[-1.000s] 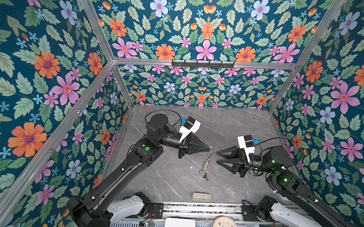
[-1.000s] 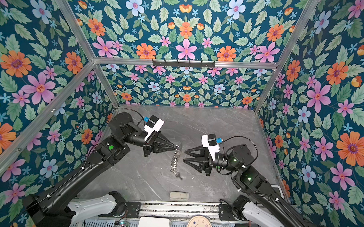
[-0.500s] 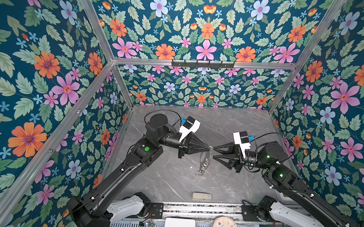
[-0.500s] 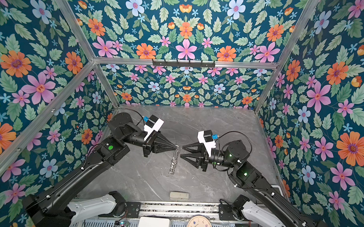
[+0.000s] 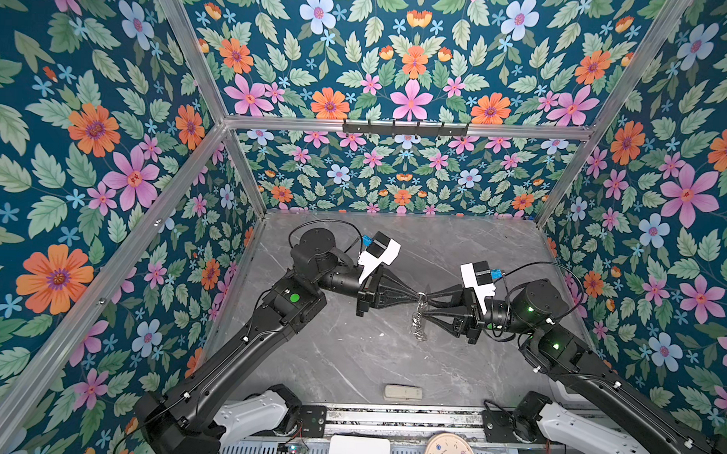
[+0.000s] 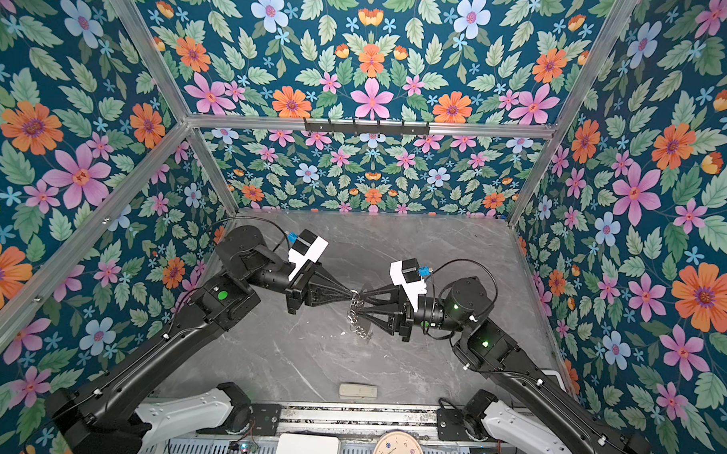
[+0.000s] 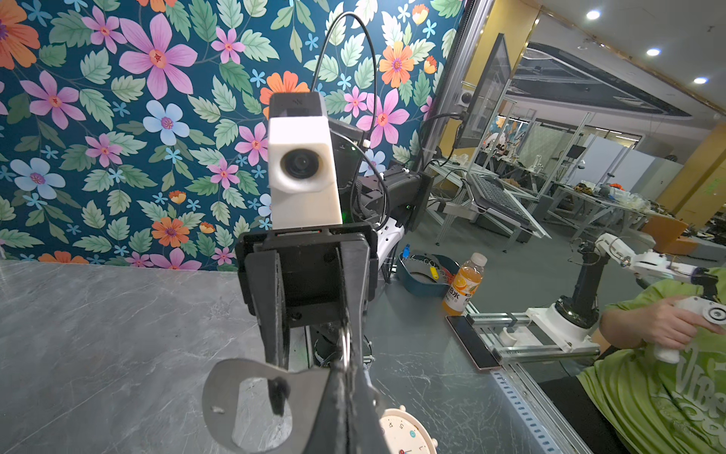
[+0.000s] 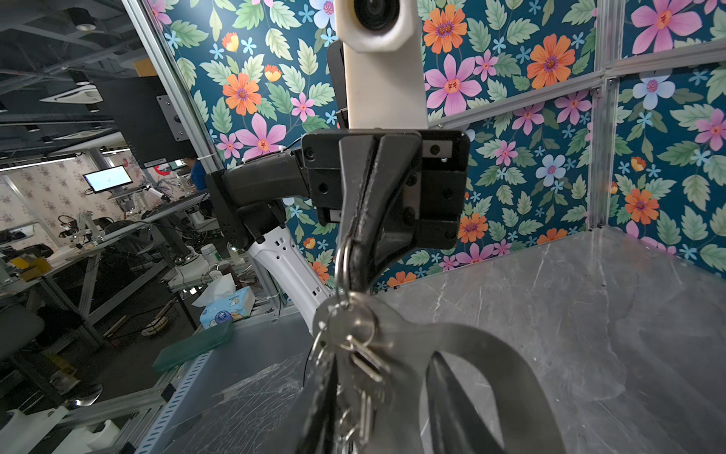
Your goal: Remove the keys from the keyring
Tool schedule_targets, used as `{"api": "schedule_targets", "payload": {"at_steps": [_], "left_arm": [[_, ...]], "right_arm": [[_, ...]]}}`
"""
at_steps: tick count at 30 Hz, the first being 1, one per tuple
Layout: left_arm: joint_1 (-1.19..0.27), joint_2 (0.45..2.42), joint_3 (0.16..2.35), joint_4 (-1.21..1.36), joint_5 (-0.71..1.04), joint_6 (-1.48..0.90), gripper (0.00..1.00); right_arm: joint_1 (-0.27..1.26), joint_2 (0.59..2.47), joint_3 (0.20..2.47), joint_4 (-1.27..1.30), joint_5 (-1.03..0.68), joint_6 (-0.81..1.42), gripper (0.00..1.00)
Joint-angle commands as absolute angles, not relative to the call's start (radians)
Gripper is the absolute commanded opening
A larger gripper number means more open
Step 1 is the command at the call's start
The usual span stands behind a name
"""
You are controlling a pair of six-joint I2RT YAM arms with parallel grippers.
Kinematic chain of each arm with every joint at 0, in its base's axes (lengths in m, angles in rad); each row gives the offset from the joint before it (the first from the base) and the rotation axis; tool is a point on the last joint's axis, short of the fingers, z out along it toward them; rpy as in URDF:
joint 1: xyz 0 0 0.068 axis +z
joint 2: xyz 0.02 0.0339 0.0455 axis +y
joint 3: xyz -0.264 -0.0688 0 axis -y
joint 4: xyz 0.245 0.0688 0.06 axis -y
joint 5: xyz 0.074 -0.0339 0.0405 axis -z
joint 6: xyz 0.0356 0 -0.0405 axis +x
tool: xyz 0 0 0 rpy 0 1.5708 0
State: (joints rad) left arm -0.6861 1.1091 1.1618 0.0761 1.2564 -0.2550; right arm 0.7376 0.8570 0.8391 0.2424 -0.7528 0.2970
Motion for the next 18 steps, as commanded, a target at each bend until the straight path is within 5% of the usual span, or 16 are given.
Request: {"api": "schedule_targets", "payload": {"at_steps": [1,8,18], "left_arm": [[-0.684,1.112,1.162,0.113,1.250,-0.253,0.00],[-0.684,1.111,1.160,0.106,1.235,-0.249,0.00],[-0.683,1.107,1.166,0.082,1.211,-0.239,0.00]], "right_arm": [[0.738,0.858,0.842,0.300,-0.769,0.317,0.30],[0.739,0.869,0.839,0.321,-0.793,0.343,0.27],[0.746,0.854,0.825,0.322,-0.769,0.341,0.06]]}}
